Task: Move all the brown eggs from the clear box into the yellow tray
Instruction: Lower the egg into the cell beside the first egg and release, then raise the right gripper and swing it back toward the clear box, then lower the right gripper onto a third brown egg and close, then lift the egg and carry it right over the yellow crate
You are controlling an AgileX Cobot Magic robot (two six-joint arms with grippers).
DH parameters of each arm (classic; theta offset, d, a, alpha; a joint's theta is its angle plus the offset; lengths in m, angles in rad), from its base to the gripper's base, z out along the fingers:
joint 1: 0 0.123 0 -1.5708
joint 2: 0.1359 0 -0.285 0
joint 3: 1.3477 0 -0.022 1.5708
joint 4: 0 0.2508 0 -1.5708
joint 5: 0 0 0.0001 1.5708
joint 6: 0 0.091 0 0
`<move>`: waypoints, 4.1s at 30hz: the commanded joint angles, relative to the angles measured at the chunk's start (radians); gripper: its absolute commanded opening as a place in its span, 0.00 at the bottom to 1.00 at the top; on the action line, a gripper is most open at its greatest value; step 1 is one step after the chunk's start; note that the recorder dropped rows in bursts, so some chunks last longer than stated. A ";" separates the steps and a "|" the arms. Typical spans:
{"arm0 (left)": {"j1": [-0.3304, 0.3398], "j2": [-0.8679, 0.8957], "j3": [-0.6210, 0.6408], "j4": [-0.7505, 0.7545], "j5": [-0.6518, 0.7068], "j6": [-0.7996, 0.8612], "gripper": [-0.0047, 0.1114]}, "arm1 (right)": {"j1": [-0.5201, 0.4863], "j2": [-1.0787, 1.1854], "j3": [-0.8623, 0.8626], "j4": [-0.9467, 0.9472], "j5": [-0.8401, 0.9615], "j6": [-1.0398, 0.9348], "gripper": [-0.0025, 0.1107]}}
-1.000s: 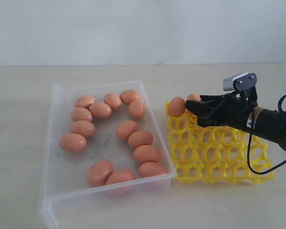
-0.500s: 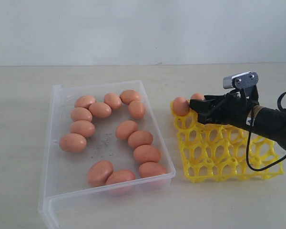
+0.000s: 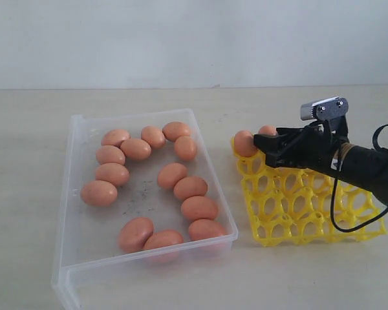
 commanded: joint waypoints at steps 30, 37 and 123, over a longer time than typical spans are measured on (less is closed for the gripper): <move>-0.003 0.004 -0.002 -0.005 -0.016 0.005 0.07 | 0.315 -0.286 -0.070 -0.911 0.543 0.464 0.08; -0.003 0.004 -0.002 -0.005 -0.016 0.005 0.07 | 0.581 -0.286 -0.148 -1.047 0.868 0.520 0.02; -0.003 0.004 -0.002 -0.005 -0.016 0.005 0.07 | 0.638 -0.146 -0.475 0.958 1.356 -1.120 0.02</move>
